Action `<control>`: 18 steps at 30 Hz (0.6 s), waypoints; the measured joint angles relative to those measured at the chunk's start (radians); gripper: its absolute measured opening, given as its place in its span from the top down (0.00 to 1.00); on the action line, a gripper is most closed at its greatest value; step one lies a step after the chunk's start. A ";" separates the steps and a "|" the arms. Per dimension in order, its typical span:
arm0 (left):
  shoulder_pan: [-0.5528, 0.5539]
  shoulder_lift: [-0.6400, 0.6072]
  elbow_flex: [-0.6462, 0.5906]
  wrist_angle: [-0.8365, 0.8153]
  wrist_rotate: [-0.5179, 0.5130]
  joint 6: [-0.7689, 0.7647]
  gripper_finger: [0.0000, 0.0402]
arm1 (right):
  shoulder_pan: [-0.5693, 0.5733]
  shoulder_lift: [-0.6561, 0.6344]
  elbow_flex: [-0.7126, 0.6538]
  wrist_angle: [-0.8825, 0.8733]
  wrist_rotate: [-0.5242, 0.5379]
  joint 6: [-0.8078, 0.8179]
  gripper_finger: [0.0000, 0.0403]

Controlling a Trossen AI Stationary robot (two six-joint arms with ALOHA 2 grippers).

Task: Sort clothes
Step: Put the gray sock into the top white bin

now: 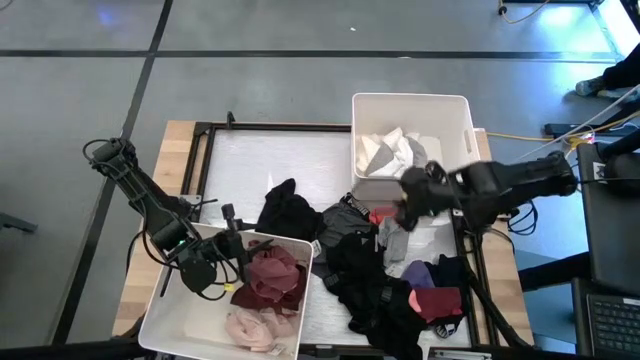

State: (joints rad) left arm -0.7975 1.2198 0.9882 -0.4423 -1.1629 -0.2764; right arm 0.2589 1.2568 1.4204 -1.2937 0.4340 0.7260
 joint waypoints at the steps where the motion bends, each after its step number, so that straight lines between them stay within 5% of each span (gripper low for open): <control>1: 0.000 0.000 0.000 0.000 0.000 0.000 0.61 | 0.040 0.000 0.000 -0.002 -0.004 0.030 0.42; 9: 0.000 0.000 0.000 0.000 0.000 -0.005 0.61 | 0.291 0.000 -0.093 0.002 0.052 0.272 0.42; 18: 0.000 0.000 0.000 -0.003 0.000 -0.008 0.61 | 0.383 -0.004 -0.480 0.149 0.132 0.472 0.42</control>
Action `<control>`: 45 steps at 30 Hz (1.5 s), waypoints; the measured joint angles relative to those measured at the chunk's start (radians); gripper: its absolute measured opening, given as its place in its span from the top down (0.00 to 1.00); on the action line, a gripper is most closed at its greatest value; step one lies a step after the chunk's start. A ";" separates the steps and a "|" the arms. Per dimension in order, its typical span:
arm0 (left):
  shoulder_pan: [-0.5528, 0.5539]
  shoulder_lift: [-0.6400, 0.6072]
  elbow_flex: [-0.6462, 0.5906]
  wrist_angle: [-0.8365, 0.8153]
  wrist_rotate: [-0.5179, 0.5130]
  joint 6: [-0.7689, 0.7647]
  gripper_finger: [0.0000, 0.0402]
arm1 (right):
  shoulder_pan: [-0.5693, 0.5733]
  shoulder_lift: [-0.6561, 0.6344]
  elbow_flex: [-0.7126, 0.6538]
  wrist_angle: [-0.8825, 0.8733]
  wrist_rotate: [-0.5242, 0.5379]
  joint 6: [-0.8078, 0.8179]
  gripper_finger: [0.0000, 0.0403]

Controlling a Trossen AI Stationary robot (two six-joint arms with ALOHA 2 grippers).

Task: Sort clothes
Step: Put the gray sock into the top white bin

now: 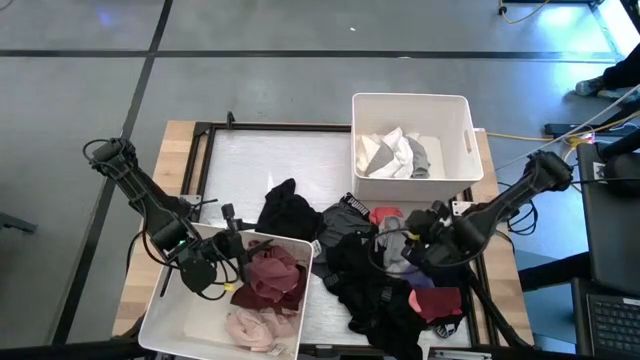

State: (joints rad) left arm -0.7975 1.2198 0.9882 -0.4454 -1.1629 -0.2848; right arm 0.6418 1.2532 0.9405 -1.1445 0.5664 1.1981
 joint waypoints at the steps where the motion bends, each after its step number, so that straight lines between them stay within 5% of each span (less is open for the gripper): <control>1: 0.000 0.000 0.000 0.000 0.000 0.000 0.61 | -0.001 -0.002 -0.041 0.036 0.004 0.001 0.42; 10: 0.000 0.000 0.000 0.000 0.000 0.004 0.61 | -0.072 -0.002 -0.290 0.338 0.097 -0.005 0.42; 18: 0.000 0.000 0.000 0.000 0.000 0.007 0.61 | -0.127 -0.001 -0.400 0.566 -0.014 -0.133 0.43; 23: 0.000 0.000 0.000 0.000 0.000 0.007 0.61 | -0.127 -0.001 -0.433 0.576 0.028 -0.133 0.55; 31: 0.000 0.000 0.000 0.000 -0.001 0.007 0.61 | -0.126 -0.001 -0.446 0.577 0.017 -0.148 0.96; 45: 0.000 0.000 0.000 0.000 -0.001 0.005 0.61 | -0.125 -0.001 -0.312 0.411 0.112 -0.246 0.97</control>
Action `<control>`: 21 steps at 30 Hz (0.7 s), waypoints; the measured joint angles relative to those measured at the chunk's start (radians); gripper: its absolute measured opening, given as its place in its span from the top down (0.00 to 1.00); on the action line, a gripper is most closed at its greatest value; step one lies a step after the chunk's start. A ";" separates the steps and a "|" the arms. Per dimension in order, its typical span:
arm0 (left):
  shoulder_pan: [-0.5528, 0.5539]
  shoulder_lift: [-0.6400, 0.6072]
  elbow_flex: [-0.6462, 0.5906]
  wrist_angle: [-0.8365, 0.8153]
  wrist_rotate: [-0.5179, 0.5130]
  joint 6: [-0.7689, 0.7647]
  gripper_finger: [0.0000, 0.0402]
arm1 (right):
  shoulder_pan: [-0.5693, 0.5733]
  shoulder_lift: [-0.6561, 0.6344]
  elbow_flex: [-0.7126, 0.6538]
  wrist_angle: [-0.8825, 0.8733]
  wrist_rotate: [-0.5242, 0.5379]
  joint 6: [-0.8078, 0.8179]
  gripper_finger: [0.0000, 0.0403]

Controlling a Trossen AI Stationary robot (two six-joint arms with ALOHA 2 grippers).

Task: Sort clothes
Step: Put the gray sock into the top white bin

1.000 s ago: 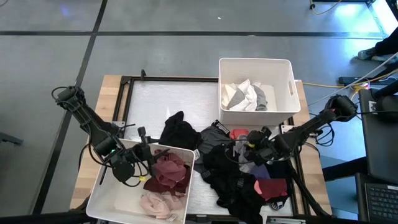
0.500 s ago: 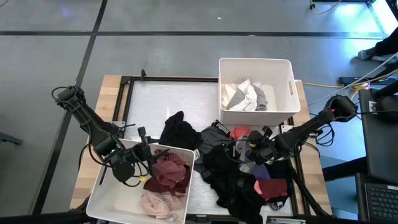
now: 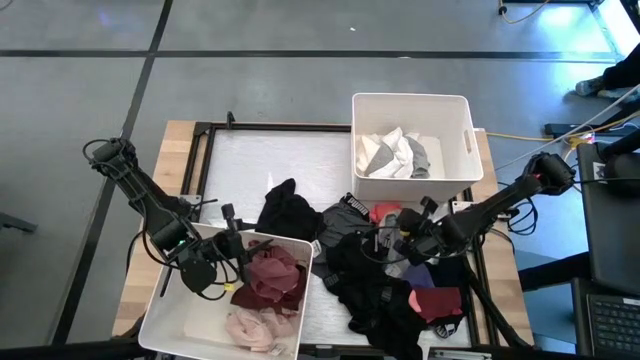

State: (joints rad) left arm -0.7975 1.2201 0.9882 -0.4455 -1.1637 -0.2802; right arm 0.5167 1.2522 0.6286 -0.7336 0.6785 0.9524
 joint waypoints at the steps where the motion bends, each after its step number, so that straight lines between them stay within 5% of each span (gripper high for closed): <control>1: 0.000 0.000 0.000 0.000 0.000 0.000 0.61 | 0.000 0.000 0.028 -0.038 0.008 -0.002 0.97; 21: 0.000 0.000 0.000 0.000 0.000 -0.001 0.61 | 0.000 0.000 0.560 -0.273 0.219 -0.418 0.97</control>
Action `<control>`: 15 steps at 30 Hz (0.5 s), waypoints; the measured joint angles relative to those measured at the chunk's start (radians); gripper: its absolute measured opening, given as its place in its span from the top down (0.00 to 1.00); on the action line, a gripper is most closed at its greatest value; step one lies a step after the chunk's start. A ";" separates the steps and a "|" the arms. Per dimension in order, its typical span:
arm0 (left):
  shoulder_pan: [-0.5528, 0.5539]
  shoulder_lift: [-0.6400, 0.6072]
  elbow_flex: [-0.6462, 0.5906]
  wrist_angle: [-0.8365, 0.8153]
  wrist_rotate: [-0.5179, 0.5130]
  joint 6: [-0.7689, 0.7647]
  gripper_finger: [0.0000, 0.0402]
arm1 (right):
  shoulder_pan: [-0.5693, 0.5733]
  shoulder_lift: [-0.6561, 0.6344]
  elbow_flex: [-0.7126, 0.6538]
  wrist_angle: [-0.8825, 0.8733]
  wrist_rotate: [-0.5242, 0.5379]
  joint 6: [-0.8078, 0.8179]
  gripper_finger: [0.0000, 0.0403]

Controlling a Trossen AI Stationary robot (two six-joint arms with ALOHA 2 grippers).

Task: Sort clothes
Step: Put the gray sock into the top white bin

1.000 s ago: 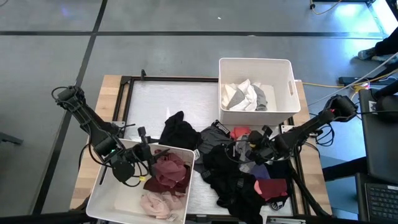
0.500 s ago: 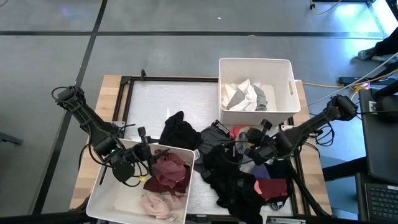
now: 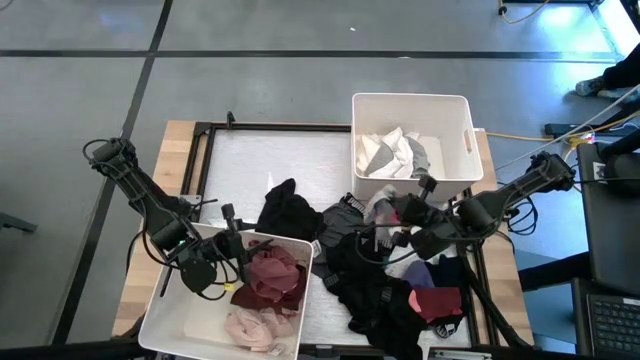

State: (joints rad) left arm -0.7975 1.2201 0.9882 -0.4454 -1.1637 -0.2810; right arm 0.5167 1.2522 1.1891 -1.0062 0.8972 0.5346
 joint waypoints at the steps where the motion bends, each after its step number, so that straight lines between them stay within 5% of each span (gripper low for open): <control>1: 0.000 0.000 0.000 0.000 0.000 0.000 0.61 | 0.000 0.000 0.027 0.001 0.018 -0.032 0.97; 15: 0.000 0.000 0.000 0.000 0.000 -0.004 0.61 | -0.132 -0.008 0.327 0.000 0.330 -0.424 0.97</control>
State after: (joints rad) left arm -0.7975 1.2201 0.9882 -0.4455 -1.1637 -0.2846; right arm 0.3843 1.2437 1.5161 -1.0060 1.2272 0.1106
